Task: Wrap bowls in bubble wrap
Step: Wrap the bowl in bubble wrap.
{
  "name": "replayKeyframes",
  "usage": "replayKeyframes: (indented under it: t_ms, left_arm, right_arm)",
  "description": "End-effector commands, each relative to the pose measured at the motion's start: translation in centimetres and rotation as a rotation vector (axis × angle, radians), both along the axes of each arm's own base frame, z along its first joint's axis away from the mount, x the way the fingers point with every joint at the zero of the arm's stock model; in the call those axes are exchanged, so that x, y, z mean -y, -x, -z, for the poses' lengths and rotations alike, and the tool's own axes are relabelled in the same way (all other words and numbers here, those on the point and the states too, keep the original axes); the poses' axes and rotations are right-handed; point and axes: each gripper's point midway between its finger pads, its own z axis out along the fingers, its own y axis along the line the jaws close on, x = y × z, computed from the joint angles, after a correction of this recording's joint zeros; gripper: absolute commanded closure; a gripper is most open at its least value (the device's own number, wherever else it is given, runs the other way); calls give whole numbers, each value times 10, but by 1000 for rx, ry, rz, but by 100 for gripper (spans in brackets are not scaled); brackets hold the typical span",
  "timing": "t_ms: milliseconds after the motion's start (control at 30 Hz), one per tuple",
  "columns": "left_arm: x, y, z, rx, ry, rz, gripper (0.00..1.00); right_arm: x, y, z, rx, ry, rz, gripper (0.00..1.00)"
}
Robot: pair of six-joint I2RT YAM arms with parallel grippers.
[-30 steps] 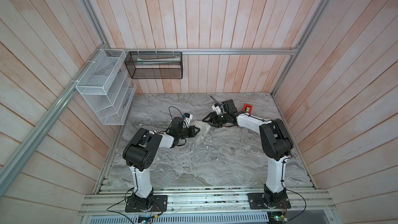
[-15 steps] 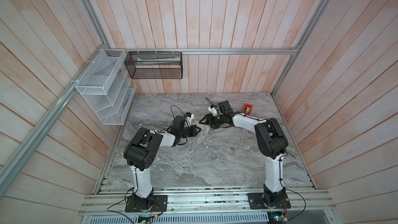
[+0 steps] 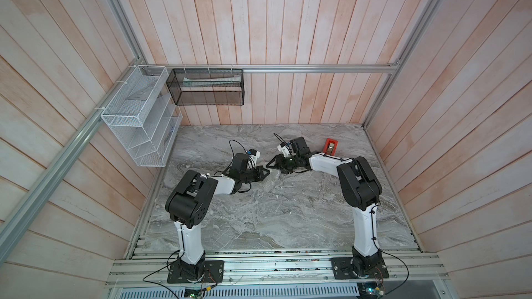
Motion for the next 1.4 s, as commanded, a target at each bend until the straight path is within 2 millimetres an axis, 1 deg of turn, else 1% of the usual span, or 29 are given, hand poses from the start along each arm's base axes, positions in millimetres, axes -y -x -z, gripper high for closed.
replayKeyframes:
  t_ms: [0,167,267,400,567,633,800,1033,1200,1367]
  left_arm:
    - [5,11,17,-70,-28,15,100]
    - [2,11,29,-102,-50,-2,100]
    - [2,10,32,-111,-56,-5,100]
    - [4,7,32,-118,-55,-14,100]
    - [6,6,32,-127,-52,-16,100]
    - [7,6,31,-125,-48,-11,100]
    - [12,7,26,-124,-31,-2,100]
    - [13,9,25,-129,-20,-1,100]
    - [13,10,22,-123,-17,-1,100]
    - [14,7,15,-110,-8,-2,99]
  right_arm:
    - [-3,21,-5,-55,-55,-36,45]
    - [1,24,-15,-60,-104,-40,43]
    - [2,27,-19,-51,-110,-45,43]
    - [3,30,-11,-62,-99,-54,43]
    - [5,35,-12,-56,-107,-56,43]
    - [6,36,-9,-54,-100,-54,45]
    - [6,37,6,-75,-86,-48,51]
    - [2,38,21,-82,-50,-49,63]
    - [1,36,26,-81,-33,-47,76]
    - [-2,36,29,-87,-31,-48,81]
